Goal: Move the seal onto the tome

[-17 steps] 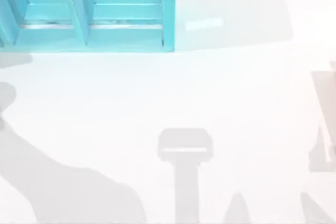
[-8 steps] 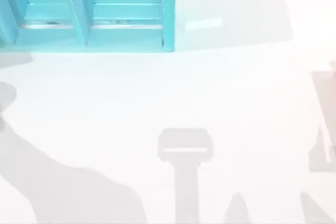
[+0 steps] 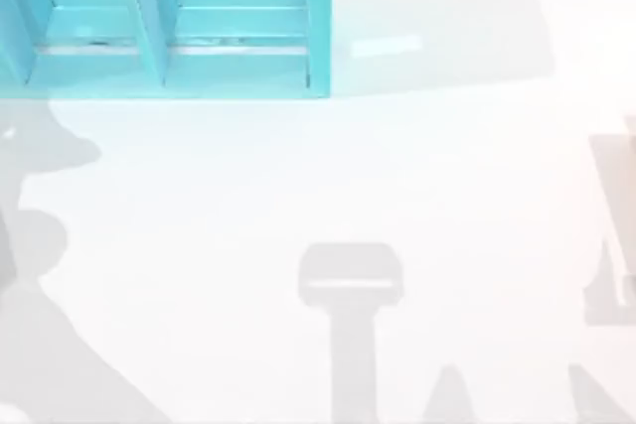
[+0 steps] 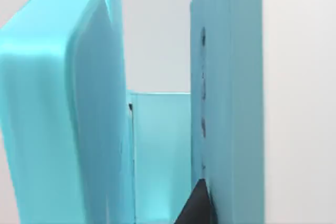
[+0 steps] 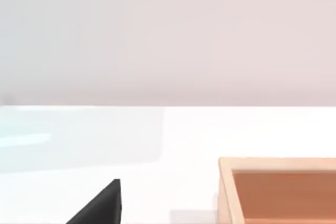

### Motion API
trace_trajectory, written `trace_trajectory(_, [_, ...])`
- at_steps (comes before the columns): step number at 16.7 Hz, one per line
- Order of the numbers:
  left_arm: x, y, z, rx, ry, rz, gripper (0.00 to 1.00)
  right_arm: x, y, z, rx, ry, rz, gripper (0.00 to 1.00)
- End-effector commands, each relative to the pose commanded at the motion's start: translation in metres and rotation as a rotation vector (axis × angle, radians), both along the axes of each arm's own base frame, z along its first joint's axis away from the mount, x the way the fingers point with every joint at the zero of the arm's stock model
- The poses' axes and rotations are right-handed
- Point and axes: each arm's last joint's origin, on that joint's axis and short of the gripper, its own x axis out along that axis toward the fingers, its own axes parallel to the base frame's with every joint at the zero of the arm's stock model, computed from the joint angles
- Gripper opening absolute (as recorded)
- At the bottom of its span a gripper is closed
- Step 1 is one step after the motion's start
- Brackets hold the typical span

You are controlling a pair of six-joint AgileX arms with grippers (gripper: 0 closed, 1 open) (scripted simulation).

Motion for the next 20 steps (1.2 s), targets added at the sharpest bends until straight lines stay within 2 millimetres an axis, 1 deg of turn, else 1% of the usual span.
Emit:
trace_trajectory(3, [-0.048,0.0,0.051,0.006,-0.009,-0.001,0.0,0.0,0.0,0.0,0.0,0.0,0.0,1.0])
trace_trajectory(5, [-0.081,-0.003,0.077,0.014,-0.016,0.001,0.0,0.0,0.0,0.0,0.0,0.0,0.0,1.0])
trace_trajectory(7, [-0.11,-0.008,0.093,0.02,-0.017,0.004,0.0,0.0,0.0,0.0,0.0,0.0,0.0,1.0])
trace_trajectory(9, [-0.13,-0.013,0.101,0.02,-0.012,0.007,0.0,0.0,0.0,0.0,0.0,0.0,0.0,1.0])
trace_trajectory(11, [-0.139,-0.015,0.103,0.018,-0.007,0.009,0.0,0.0,0.0,0.0,0.0,0.0,0.0,1.0])
trace_trajectory(14, [-0.14,-0.015,0.103,0.018,-0.007,0.009,0.0,0.0,0.0,0.0,0.0,0.0,0.0,1.0])
trace_trajectory(17, [-0.137,-0.017,0.103,0.015,-0.007,0.007,0.0,0.0,0.0,0.0,0.0,0.0,0.0,1.0])
trace_trajectory(20, [-0.127,-0.034,0.116,-0.019,-0.034,0.011,0.0,0.0,0.0,0.0,0.0,0.0,0.0,1.0])
